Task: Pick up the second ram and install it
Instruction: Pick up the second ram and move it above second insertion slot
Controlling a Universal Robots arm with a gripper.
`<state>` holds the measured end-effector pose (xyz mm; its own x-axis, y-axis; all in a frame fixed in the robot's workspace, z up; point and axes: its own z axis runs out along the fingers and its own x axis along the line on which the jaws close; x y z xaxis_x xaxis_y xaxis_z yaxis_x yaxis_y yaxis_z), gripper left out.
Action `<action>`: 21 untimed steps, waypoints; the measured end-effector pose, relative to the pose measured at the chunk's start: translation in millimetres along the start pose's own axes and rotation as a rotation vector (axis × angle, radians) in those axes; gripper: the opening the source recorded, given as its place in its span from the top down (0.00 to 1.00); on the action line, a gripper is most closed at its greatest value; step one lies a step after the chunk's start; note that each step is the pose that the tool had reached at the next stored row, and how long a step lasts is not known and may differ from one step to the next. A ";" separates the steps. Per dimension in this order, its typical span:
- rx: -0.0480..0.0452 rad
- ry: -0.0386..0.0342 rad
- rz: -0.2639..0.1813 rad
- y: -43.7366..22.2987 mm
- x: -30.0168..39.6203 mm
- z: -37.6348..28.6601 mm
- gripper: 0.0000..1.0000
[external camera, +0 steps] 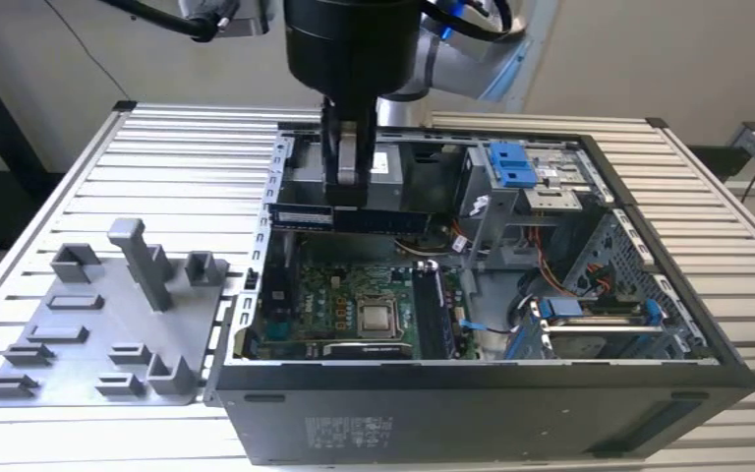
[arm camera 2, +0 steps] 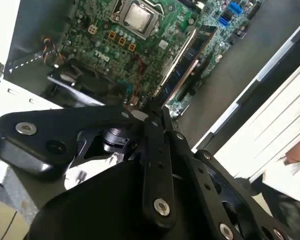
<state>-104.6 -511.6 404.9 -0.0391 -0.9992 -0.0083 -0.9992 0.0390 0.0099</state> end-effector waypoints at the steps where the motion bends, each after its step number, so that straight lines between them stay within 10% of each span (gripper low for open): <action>1: -0.0007 0.0000 0.000 -4.1 -0.1 0.0 0.86; 21: -0.0096 0.0004 0.000 -78.1 -2.2 -0.8 0.86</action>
<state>-26.5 -512.5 404.9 -0.0389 -0.9992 -0.0079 -0.9991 0.0387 0.0194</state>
